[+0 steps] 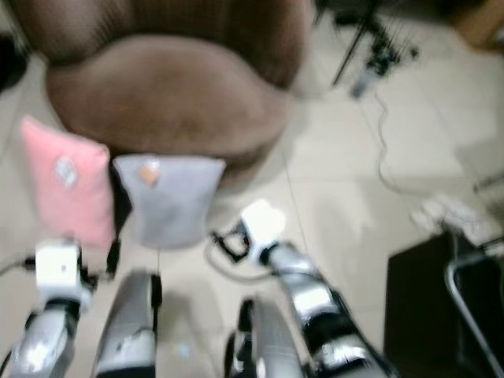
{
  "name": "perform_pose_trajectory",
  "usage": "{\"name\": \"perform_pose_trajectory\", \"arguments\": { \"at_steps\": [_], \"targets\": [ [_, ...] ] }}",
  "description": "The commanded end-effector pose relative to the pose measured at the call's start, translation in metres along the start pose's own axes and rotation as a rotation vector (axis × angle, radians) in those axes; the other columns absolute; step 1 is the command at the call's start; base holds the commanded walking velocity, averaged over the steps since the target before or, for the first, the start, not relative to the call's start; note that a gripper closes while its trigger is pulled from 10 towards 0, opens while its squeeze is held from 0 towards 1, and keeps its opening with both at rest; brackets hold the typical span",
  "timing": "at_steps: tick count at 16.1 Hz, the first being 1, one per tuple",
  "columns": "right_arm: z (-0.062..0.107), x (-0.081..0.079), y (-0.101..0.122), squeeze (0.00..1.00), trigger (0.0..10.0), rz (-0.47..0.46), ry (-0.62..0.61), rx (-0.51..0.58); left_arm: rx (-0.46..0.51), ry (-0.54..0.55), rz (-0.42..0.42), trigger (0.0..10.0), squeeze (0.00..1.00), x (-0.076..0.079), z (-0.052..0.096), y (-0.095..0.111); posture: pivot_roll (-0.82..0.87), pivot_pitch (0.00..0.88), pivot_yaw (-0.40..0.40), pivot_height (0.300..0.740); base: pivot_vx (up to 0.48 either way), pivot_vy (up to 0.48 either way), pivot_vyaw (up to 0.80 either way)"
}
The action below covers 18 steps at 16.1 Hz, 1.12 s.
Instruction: Move the pillow to the sofa from floor
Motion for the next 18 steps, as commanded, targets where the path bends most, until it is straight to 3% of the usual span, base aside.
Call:
{"name": "perform_pose_trajectory", "arguments": {
  "at_steps": [1, 5, 11, 18],
  "targets": [
    [0.003, 0.001, -0.007, 0.02, 10.0, 0.013, 0.016, -0.022, 0.041, 0.01, -0.008, 10.0, 0.0, 0.002, -0.003, 0.01, 0.23, 0.285, -0.24, 0.625, 0.0, 0.0, 0.0],
    [-0.009, -0.006, 0.003, 0.02, 10.0, 0.041, 0.072, -0.006, 0.039, 0.055, -0.017, 10.0, 0.0, 0.004, -0.013, 0.012, 0.25, 0.286, -0.271, 0.625, 0.0, 0.0, 0.0],
    [-0.006, -0.007, -0.006, 0.02, 10.0, 0.038, 0.08, -0.023, 0.006, 0.081, -0.027, 10.0, 0.0, 0.011, -0.018, 0.002, 0.24, 0.286, -0.262, 0.625, 0.0, 0.0, 0.0],
    [0.001, -0.013, -0.02, 0.02, 10.0, 0.017, 0.087, -0.043, -0.013, 0.067, -0.032, 10.0, 0.0, 0.02, -0.019, -0.004, 0.22, 0.29, -0.243, 0.625, 0.334, 0.345, 0.0]
  ]
}}
Point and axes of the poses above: a point about 5 cm out from each wrist's last joint towards the gripper, its own z axis pointing back from the gripper into the wrist, its own y axis along the axis of the wrist's last joint, x = y × z, the point moved 5 cm from there along -z, pointing out of the wrist towards the gripper, and after that the axes turned 6 degrees about z, right-handed, at the moved point
